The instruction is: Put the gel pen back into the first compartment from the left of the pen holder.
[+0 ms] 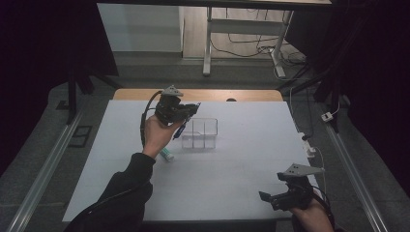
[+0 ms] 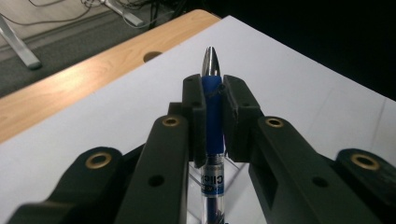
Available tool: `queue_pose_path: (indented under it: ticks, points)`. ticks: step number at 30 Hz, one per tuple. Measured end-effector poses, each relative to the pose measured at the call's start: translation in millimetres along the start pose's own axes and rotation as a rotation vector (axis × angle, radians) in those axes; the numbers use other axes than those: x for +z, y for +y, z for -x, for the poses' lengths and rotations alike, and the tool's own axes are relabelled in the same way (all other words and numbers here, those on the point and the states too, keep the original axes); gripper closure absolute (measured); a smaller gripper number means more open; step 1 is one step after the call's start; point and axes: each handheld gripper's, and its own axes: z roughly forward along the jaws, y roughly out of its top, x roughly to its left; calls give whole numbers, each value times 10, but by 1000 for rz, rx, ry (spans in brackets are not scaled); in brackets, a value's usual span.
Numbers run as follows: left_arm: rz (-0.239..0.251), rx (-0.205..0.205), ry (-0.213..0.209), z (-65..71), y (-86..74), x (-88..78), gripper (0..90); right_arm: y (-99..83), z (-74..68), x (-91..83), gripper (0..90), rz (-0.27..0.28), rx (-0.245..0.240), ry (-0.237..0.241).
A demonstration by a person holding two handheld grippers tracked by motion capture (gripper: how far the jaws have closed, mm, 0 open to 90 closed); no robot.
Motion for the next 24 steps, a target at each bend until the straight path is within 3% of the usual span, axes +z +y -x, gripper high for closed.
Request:
queue_pose_path:
  ticks: [19,24]
  points:
    - [107,-6,18,-94,165,200,795,0,6,-1,0,-2,7,8]
    - [110,9,13,-69,162,281,795,0,6,-1,0,-2,7,9]
